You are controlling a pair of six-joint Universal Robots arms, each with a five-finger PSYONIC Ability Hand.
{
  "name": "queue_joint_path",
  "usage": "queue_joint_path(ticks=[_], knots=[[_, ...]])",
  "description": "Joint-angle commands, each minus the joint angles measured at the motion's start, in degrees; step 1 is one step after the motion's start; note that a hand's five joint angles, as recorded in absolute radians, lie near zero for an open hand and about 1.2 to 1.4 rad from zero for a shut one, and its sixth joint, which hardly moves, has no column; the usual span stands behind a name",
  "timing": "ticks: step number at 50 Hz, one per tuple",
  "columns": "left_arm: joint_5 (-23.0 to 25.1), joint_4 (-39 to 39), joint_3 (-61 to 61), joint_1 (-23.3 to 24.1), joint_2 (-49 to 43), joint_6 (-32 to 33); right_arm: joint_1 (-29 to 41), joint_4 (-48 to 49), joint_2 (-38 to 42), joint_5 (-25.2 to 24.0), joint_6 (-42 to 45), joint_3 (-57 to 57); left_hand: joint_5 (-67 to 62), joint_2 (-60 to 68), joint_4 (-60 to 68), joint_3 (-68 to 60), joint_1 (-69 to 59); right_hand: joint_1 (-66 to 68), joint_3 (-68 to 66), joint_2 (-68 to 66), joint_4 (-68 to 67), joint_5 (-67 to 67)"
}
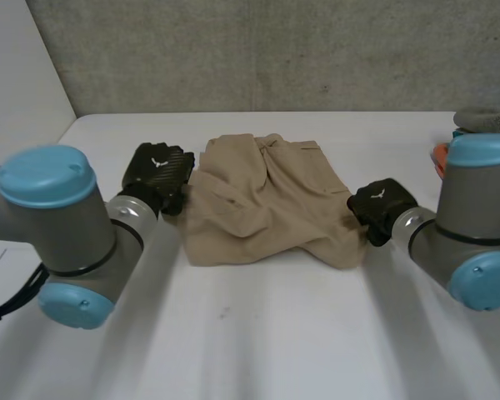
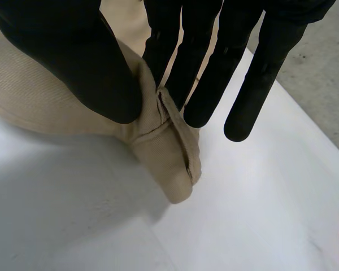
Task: Fold the laundry.
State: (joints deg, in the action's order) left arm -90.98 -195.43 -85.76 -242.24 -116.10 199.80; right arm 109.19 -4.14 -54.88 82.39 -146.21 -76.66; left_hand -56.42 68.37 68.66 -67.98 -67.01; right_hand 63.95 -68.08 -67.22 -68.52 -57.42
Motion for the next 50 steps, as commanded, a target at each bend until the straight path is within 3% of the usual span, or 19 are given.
queue_joint_path(ticks=[1, 5, 8, 12, 16, 20, 21, 24, 32, 36, 44, 50], knots=[[0.80, 10.13, -2.38, -0.34, 10.61, 0.33, -0.29, -6.66, -12.43, 1.98, 0.23, -2.44, -13.58, 11.63, 11.34, -12.02, -12.99, 16.05, -11.92, -12.78, -11.48, -12.58], [2.64, 14.27, -3.27, -0.60, 15.54, -0.73, -0.73, -9.47, -18.75, 0.32, -0.74, -1.83, -13.58, 11.63, 11.34, -12.02, -12.99, 16.05, -11.92, -12.78, -11.48, -12.58], [3.96, 14.72, -3.01, -0.78, 16.35, -1.26, -0.47, -9.04, -18.86, -1.44, -1.88, -1.56, -13.58, 11.63, 11.34, -12.02, -12.99, 16.05, -11.92, -12.78, -11.48, -12.58], [4.76, 11.74, -0.90, -1.92, 10.56, -0.99, 1.46, -5.97, -14.04, -2.50, -3.81, -0.25, -13.58, 11.63, 11.34, -12.02, -12.99, 16.05, -11.92, -12.78, -11.48, -12.58], [3.18, 8.58, 3.23, -3.50, 1.16, -0.38, 3.31, -3.59, -6.13, 0.04, -4.78, 2.39, -13.58, 11.63, 11.34, -12.02, -12.99, 16.05, -11.92, -12.78, -11.48, -12.58], [0.46, 7.78, 8.50, -4.12, -7.28, 2.51, 5.33, -3.33, 0.03, 5.05, -3.91, 4.85, 8.21, -10.17, -10.45, 9.77, 8.80, 16.05, -11.92, -12.78, -11.48, -12.58], [-0.77, 7.95, 9.99, -4.12, -9.12, 4.35, 6.12, -3.24, 1.52, 7.32, -3.30, 5.72, 18.76, -20.71, -21.00, 20.32, 19.35, 16.05, -11.92, -12.78, -11.48, -12.58], [-2.53, 8.22, 10.62, -3.86, -9.15, 7.35, 7.09, -3.24, 2.94, 9.62, -2.15, 6.52, 35.31, -37.26, -37.55, 36.86, 35.89, 16.05, -11.92, -12.78, -11.48, -12.58], [-3.86, 6.99, 1.05, -1.84, 5.69, 8.59, 7.88, -2.97, 2.41, 10.86, -1.44, 6.70, 50.65, -52.60, -52.89, 52.21, 51.24, 16.05, -11.92, -12.78, -11.48, -12.58], [-2.02, 7.08, -5.19, -0.17, 13.17, 7.53, 8.15, -2.97, 2.59, 11.56, -1.44, 7.49, 49.49, -51.44, -51.73, 51.05, 50.08, 16.05, -11.92, -12.78, -11.48, -12.58], [0.80, 12.25, -14.69, 4.31, 16.26, 6.56, 9.29, -4.20, 6.10, 14.99, -0.74, 11.18, 16.72, -18.68, -18.96, 18.28, 17.31, 16.05, -11.92, -12.78, -11.48, -12.58], [1.15, 14.28, -14.43, 3.62, 11.00, 6.39, 9.82, -5.79, 6.37, 15.08, -0.74, 11.45, 20.36, -22.31, -22.60, 21.92, 20.95, 16.05, -11.92, -12.78, -11.48, -12.58]])
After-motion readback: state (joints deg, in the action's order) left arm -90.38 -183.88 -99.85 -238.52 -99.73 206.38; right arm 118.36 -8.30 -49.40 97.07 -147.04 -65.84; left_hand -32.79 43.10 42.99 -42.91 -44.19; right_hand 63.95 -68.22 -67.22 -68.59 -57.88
